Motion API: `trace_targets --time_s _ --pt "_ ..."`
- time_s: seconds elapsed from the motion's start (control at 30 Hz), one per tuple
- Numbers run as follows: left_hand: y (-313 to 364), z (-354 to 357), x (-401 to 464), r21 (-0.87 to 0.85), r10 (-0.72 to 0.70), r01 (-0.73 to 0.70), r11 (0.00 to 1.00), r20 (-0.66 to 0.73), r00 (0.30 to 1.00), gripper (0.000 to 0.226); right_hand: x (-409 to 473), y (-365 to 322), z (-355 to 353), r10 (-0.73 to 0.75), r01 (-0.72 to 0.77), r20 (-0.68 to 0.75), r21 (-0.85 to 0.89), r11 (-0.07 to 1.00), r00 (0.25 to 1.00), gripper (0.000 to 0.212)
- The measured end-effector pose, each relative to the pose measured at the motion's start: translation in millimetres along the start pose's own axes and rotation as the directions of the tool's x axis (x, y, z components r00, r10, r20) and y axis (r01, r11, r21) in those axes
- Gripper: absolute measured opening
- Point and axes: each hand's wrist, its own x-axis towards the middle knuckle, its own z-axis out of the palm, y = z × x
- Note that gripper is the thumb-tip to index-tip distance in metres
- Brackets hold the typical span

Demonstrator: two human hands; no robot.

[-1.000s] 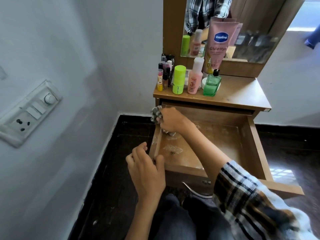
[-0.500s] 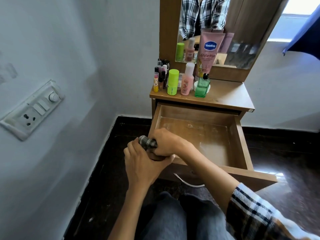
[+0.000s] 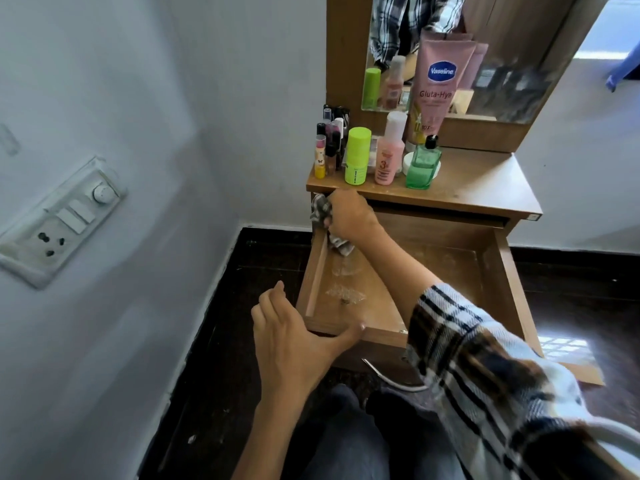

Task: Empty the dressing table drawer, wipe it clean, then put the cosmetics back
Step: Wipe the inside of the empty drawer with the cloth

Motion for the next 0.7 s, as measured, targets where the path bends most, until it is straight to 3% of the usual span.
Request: trace_targets --time_s 0.13,0.27,0.4,0.57,0.7 --pt "-2.1 0.6 0.9 0.004 -0.002 0.002 1.0 0.005 1.0 0.139 6.5 -6.0 5.7 0.042 -0.048 -0.06 -0.089 0.995 0.997 0.027" --pt "-1.3 -0.2 1.4 -0.014 -0.01 0.011 1.0 0.036 0.999 0.142 -8.2 -13.8 -0.4 0.034 -0.035 -0.015 -0.099 0.994 0.999 0.028" --pt "0.9 -3.5 2.0 -0.02 -0.014 0.015 1.0 0.056 0.998 0.144 -58.5 -28.0 -2.8 -0.089 0.1 0.072 -0.159 0.982 0.993 0.021" --pt "-1.6 -7.0 1.8 -0.005 0.036 -0.036 0.999 0.064 0.997 0.128 -120.2 -38.6 -8.2 -0.301 0.331 0.245 -0.092 0.939 0.922 0.023" --pt "-0.3 -9.5 1.5 -0.013 0.047 -0.046 0.999 0.075 0.996 0.117 -121.9 -36.8 -10.1 -0.293 0.304 0.207 -0.022 0.952 0.933 0.021"
